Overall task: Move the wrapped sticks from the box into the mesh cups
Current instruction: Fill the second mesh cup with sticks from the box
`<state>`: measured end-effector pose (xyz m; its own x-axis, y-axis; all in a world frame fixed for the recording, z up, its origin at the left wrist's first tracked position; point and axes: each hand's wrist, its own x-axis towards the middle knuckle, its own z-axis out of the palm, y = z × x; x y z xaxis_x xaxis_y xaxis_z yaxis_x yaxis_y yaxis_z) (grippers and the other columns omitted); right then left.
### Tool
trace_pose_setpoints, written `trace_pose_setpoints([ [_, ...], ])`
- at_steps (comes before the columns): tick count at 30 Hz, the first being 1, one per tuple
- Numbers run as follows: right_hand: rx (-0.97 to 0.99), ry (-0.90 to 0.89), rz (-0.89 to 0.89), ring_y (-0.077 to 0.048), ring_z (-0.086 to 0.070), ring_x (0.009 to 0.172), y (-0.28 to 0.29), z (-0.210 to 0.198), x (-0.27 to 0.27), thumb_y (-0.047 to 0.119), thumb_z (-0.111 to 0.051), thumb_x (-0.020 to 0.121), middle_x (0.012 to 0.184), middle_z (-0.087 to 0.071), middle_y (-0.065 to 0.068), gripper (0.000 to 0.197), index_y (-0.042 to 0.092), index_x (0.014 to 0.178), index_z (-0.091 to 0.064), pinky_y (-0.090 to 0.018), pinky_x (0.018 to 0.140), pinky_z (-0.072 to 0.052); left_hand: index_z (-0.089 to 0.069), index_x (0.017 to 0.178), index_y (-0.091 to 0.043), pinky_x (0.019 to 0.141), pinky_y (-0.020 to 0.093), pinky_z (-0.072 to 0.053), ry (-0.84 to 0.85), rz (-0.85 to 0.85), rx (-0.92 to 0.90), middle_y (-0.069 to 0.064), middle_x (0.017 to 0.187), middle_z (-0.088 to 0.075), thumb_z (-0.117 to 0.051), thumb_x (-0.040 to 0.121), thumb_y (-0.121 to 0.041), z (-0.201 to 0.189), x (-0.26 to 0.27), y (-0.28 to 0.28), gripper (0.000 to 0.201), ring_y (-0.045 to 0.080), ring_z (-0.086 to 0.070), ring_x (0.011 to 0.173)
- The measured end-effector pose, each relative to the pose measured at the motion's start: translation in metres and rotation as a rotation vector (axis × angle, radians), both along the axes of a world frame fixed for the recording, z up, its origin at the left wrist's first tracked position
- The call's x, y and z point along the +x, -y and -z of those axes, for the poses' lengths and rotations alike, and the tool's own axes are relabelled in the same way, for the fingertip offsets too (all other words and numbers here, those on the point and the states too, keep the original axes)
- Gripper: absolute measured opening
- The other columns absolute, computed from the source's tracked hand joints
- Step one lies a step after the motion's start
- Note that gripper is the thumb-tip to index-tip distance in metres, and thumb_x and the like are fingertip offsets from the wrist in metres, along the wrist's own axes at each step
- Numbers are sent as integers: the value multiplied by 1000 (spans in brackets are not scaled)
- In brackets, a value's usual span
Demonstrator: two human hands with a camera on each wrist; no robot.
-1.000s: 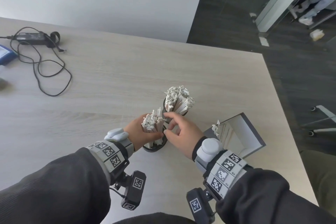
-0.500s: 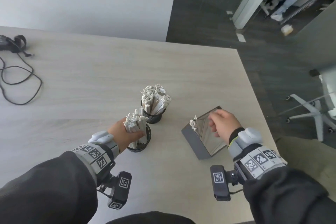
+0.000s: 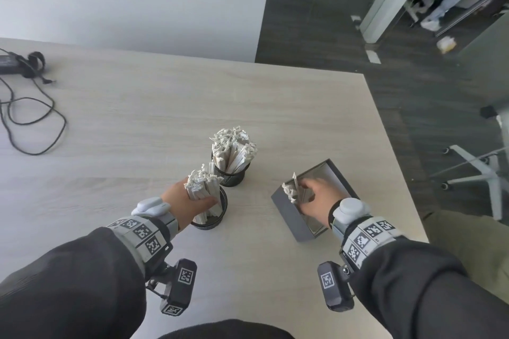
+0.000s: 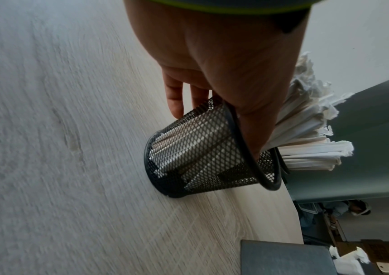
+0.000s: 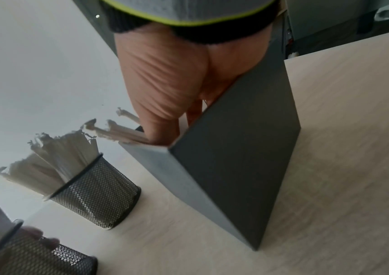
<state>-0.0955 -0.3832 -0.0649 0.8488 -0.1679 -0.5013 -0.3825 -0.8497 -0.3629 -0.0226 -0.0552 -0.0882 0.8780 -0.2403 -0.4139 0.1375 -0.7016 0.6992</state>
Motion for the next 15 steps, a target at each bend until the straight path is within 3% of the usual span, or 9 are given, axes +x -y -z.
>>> trace_pose_setpoints([
  [4, 10, 84, -113, -16, -62, 91, -6, 3, -1, 22, -60, 82, 106, -59, 13, 20, 30, 99, -65, -24, 77, -47, -58, 92, -41, 64, 24, -46, 8, 22, 20, -17, 82, -65, -77, 79, -39, -3, 0, 0, 23, 1, -60, 75],
  [6, 4, 97, -160, -14, -62, 91, -5, 3, -4, 18, -56, 79, 107, -62, 11, 30, 27, 107, -61, -25, 78, -49, -62, 98, -35, 61, 21, -43, 17, 12, 15, -16, 82, -64, -77, 79, -37, -3, 0, 1, 24, 0, -59, 75],
  [9, 25, 98, -170, -9, -62, 88, -6, -5, -6, 25, -49, 77, 104, -64, 14, 35, 34, 110, -56, -27, 77, -51, -65, 106, -29, 62, 18, -43, 13, 8, 7, -15, 85, -65, -77, 80, -36, -1, 0, 1, 30, 0, -59, 76],
  [11, -21, 75, -225, -17, -63, 98, -6, -4, -6, 25, -50, 78, 112, -61, 9, 39, 33, 116, -58, -33, 83, -52, -65, 107, -29, 62, 17, -42, 16, 16, 14, -15, 85, -65, -77, 80, -37, -1, 0, 1, 31, -1, -59, 77],
  [13, -120, 25, -291, -24, -61, 103, -8, -5, -5, 25, -53, 83, 122, -55, 3, 42, 30, 124, -61, -31, 86, -50, -65, 107, -30, 61, 15, -41, 24, 21, 24, -16, 84, -65, -76, 80, -38, -1, 0, 1, 30, -3, -58, 76],
  [15, -172, -23, -314, -25, -59, 103, -8, -5, -4, 25, -53, 88, 126, -53, 1, 32, 24, 118, -66, -30, 85, -49, -65, 105, -30, 60, 15, -41, 28, 18, 20, -16, 83, -65, -76, 80, -37, -2, 0, 1, 28, -3, -58, 75],
])
